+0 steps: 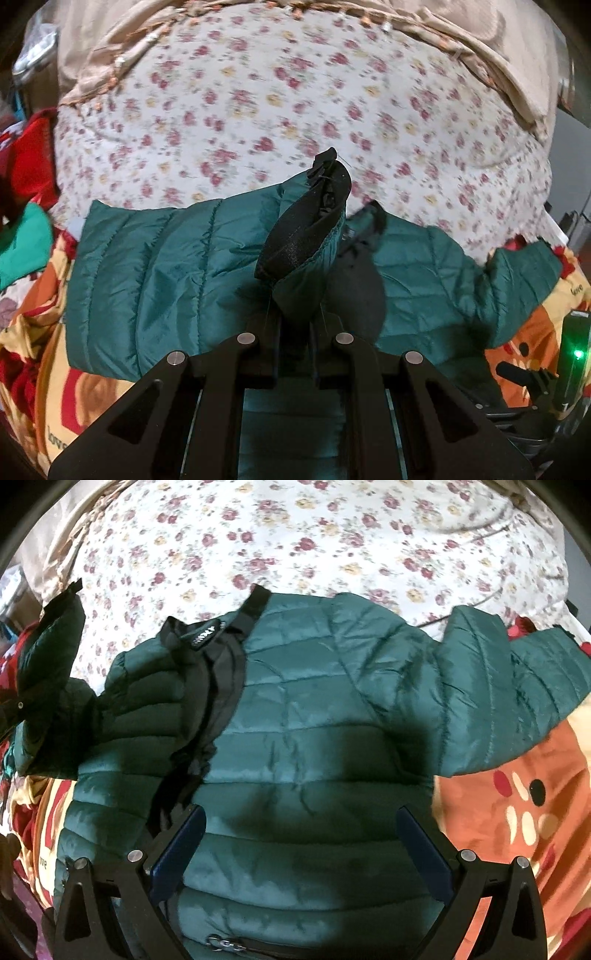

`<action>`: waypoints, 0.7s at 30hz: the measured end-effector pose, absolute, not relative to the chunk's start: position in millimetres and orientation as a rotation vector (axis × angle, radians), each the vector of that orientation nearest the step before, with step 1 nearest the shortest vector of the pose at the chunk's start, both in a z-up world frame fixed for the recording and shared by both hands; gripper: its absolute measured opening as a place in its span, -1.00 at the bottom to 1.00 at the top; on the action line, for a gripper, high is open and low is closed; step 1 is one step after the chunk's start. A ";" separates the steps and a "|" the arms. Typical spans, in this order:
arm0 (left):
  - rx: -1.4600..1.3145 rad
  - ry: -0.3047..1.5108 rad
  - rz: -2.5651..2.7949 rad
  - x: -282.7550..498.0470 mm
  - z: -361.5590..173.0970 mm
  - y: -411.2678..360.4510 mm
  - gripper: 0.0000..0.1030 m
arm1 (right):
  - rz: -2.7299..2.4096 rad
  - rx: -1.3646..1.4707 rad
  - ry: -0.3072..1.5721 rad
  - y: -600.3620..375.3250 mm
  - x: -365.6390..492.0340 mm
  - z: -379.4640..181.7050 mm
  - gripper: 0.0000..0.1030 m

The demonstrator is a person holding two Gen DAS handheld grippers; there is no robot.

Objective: Fold large clothes
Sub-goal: 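Lift the held sleeve and fold it across the jacket body toward the right gripper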

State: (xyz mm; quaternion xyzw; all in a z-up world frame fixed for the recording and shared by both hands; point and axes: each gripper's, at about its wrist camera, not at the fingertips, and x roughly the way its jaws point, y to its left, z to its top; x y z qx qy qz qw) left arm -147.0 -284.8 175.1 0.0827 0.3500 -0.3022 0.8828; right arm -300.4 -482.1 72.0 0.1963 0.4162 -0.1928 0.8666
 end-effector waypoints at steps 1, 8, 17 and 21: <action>0.177 0.735 -0.639 -149.3 172.9 -290.4 -0.79 | -0.407 0.414 0.871 -484.3 -301.8 71.4 0.98; 0.220 0.779 -0.678 -162.0 150.2 -327.5 -0.79 | -0.439 0.428 0.849 -499.4 -312.9 71.4 0.98; 0.270 0.821 -0.696 -169.6 120.1 -367.2 -0.79 | -0.461 0.473 0.851 -522.2 -323.2 66.9 0.98; 0.288 0.835 -0.701 -171.7 108.0 -382.5 -0.79 | -0.470 0.477 0.852 -528.6 -326.8 63.7 0.98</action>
